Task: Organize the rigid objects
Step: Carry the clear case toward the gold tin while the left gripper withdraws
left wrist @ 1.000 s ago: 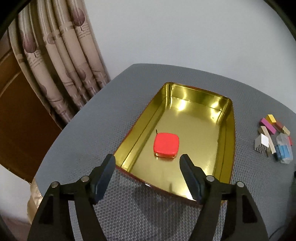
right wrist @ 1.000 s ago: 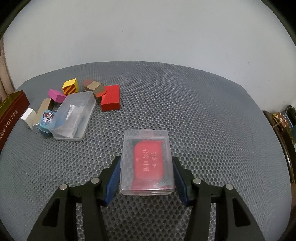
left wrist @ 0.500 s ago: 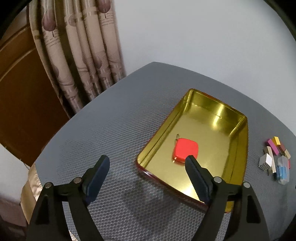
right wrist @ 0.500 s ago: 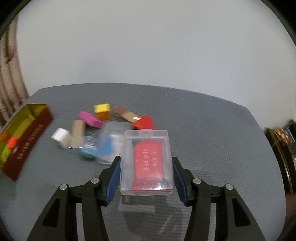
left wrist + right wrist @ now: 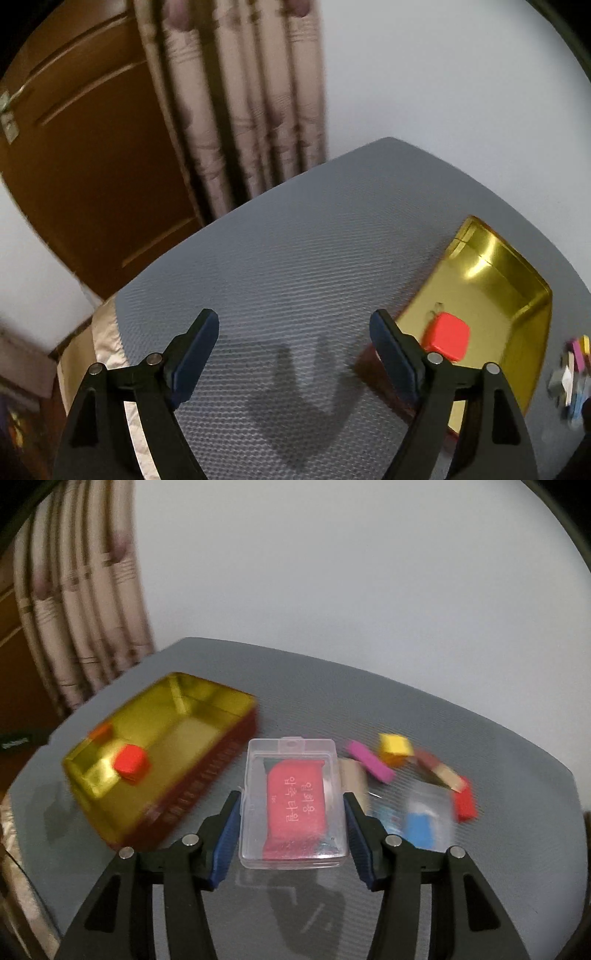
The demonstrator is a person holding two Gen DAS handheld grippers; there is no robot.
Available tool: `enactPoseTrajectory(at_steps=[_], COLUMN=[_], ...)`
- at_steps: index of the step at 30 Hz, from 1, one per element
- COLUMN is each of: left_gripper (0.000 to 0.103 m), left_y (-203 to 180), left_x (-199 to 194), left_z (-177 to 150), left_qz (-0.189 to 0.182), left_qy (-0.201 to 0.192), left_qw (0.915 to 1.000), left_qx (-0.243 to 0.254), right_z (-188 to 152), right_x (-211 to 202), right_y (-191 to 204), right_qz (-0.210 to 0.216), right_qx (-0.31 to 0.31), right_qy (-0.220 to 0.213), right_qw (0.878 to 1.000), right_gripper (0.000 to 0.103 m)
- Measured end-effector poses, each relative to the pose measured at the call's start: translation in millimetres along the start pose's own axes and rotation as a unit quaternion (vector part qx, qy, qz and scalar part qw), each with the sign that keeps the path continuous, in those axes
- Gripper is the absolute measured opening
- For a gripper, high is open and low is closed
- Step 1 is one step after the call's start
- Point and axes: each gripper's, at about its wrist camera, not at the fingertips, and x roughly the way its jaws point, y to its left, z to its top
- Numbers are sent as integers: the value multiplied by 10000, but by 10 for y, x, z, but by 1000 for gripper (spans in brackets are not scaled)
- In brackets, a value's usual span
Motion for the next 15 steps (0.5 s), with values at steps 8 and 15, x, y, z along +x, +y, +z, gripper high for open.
enactPoseTrajectory(at_steps=[8,15], left_gripper=[81,81], left_y=[227,327], left_x=[121,198], left_z=[19,-17], left_qz=[203,105], left_qy=[-3,174], left_qw=[9995,9990], left_qx=[-260,-405], right_z=[381,528], right_x=[412,804], right_y=[852,1223], right_qz=[532,542], right_qx=[-536,-886], right_qy=[104,349], right_qw=[9971,9940], right_gripper=[54,54])
